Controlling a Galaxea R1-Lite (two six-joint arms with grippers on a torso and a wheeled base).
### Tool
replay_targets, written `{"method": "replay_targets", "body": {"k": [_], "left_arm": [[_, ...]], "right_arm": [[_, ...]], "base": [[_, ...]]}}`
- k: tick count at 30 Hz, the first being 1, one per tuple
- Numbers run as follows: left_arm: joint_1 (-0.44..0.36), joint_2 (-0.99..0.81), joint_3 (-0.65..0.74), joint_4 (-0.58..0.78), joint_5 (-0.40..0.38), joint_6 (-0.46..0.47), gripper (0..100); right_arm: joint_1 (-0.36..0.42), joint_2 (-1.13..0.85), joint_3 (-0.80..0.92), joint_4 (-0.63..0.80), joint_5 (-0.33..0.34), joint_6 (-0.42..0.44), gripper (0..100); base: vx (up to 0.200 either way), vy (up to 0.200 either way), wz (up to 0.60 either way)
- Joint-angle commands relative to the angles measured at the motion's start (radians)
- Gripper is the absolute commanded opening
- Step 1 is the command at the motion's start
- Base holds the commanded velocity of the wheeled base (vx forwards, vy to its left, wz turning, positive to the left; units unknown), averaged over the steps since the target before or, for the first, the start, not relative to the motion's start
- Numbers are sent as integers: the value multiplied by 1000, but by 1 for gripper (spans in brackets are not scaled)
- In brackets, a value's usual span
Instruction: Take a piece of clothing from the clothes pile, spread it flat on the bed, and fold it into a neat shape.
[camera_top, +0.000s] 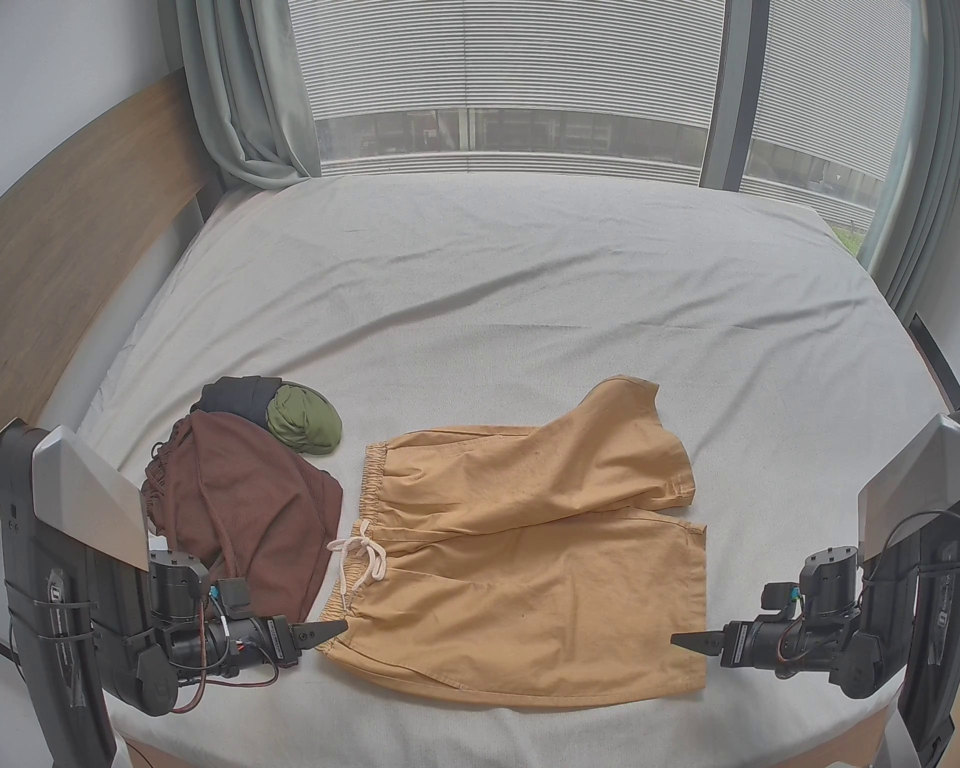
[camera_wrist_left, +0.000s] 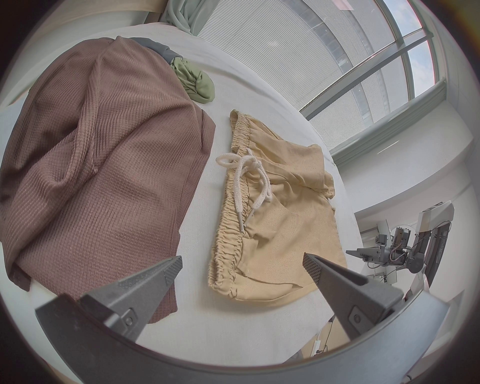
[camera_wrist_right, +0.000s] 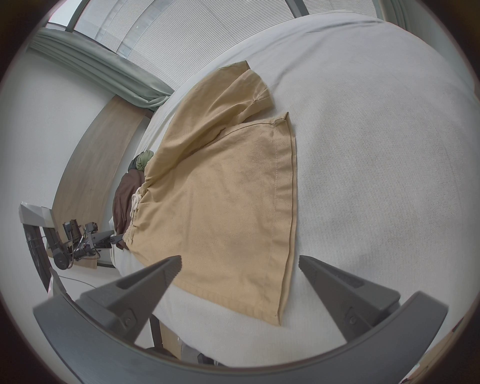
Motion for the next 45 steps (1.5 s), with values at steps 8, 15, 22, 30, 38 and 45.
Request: {"method": "replay_targets", "body": {"k": [8,15,22,30,38,45], "left_arm": [[0,-54,-61,-3,2,-84,100],[-3,-27,-62,-3,2,-84,100],[-3,-17,-64,-3,2,-86,100],[-10,-1,-65,-5,2,-86,100],[-10,-1,-67,-3,2,-86,100],[-10,1,-68,-3,2,-86,100]], "right_arm": [[-58,12,-355,-3,-77,148,100],[-62,66,-550,65,-88,214,100],[-79,118,-670,131,-99,271,100],[-95,175,-719,126,-100,271,100],[-87,186,-742,120,-99,274,0],[-85,216,-776,117,-99,274,0]], "base": [[0,0,0],[0,0,0],[0,0,0],[0,0,0],[0,0,0],[0,0,0]]}}
